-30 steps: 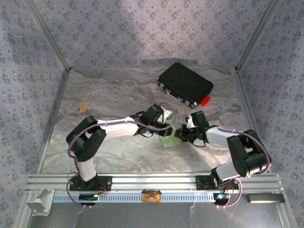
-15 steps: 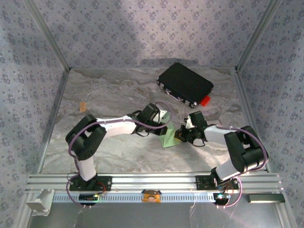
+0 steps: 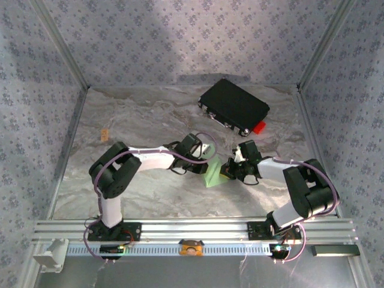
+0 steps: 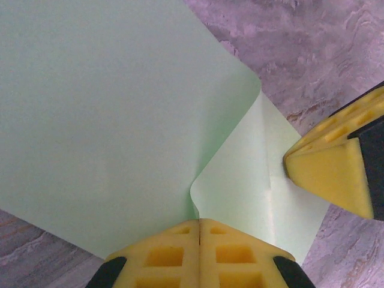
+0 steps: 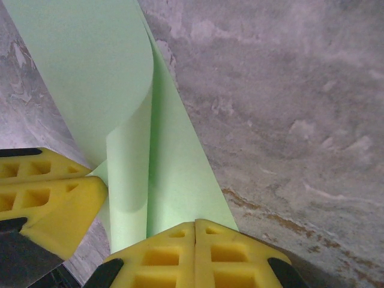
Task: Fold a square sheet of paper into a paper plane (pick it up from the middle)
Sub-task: Fold the triangle a second time at the center of the table.
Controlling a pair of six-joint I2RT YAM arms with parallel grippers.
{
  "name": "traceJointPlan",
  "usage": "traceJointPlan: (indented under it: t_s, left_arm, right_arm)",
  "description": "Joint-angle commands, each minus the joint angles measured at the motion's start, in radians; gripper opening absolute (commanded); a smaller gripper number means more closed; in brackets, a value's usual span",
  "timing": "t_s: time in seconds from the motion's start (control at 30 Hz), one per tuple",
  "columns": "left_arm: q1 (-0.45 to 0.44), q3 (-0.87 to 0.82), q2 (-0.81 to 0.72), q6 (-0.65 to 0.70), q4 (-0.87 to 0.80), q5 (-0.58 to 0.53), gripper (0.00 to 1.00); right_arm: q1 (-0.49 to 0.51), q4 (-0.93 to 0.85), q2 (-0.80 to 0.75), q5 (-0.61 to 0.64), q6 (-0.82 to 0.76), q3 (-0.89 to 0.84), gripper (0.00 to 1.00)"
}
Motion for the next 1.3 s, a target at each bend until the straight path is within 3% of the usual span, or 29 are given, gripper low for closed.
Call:
traceJointPlan:
  t_s: [0.0, 0.47, 0.8, 1.27]
  left_arm:
    - [0.004, 0.014, 0.008, 0.021, -0.014, -0.01, 0.0]
    - [0.003, -0.003, 0.031, 0.021, 0.005, -0.012, 0.0]
    - [0.003, -0.008, 0.016, 0.001, 0.023, 0.011, 0.0]
    - [0.024, -0.065, -0.019, -0.083, 0.114, 0.083, 0.2]
  right_arm:
    - [0.012, -0.065, 0.013, 0.035, -0.013, 0.008, 0.0]
    - [0.039, -0.037, -0.08, 0.008, 0.004, 0.01, 0.02]
    - [0.093, 0.02, -0.04, -0.05, 0.023, 0.028, 0.02]
    - [0.105, 0.075, 0.016, -0.041, 0.065, 0.026, 0.01]
